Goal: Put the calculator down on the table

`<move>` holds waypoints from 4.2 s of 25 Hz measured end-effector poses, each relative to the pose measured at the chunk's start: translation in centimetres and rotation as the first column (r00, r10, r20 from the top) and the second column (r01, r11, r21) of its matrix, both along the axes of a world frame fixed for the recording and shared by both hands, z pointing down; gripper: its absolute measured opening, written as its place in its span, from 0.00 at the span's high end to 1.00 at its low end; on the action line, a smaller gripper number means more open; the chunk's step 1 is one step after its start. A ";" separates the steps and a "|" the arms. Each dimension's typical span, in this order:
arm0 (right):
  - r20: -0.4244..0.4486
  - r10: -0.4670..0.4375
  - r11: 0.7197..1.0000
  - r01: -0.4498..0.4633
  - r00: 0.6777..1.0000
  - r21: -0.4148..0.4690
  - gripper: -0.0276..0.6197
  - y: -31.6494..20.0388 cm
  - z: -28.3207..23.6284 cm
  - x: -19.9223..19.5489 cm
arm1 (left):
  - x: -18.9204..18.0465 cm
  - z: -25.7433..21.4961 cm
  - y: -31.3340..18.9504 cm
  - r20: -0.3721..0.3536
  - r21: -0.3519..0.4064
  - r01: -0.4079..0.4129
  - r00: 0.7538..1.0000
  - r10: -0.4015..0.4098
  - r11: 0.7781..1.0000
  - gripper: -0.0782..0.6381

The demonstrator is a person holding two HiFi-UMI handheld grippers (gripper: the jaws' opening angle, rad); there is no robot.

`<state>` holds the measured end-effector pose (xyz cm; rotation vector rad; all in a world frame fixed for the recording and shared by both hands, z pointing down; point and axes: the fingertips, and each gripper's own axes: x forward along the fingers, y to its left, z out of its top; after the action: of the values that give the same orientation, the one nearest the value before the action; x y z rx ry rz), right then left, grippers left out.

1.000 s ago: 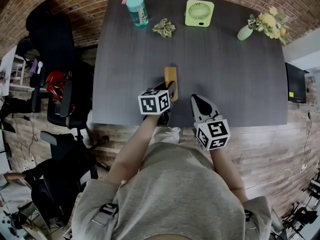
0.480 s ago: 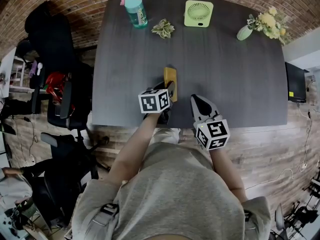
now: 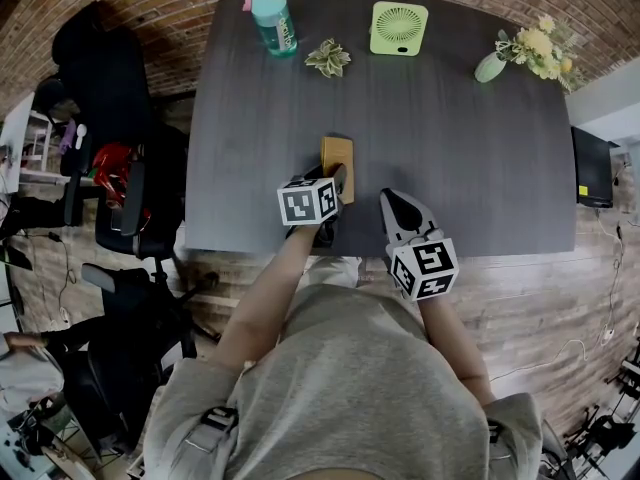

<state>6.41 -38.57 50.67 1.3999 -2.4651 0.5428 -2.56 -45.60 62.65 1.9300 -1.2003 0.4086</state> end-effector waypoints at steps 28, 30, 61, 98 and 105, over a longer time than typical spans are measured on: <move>0.000 -0.002 0.999 0.002 1.000 0.042 0.95 2.9 -1.1 1.0 | -2.5 -2.7 2.3 0.141 0.156 0.018 0.989 -0.040 0.988 0.66; 0.002 -0.004 0.999 0.004 1.000 0.048 0.95 3.7 -1.2 1.0 | -2.5 -3.6 3.4 0.133 0.180 0.023 0.990 -0.048 0.983 0.71; 0.011 -0.009 0.987 0.007 1.000 0.158 0.95 21.5 -3.0 4.3 | 1.4 -11.2 24.8 0.054 0.392 0.016 0.998 -0.040 0.920 0.85; 0.003 -0.011 0.973 0.010 1.000 0.229 0.95 28.6 -4.6 3.4 | 0.7 -14.3 33.6 -0.005 0.443 0.051 0.999 -0.054 0.895 0.85; 0.009 -0.014 0.974 0.011 1.000 0.226 0.95 28.3 -4.7 3.1 | 0.2 -14.3 33.4 -0.014 0.438 0.065 0.998 -0.066 0.896 0.85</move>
<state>9.54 -10.30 45.98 1.4641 -2.6097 0.2727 -2.37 -12.21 48.33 2.2578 -1.4475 0.1031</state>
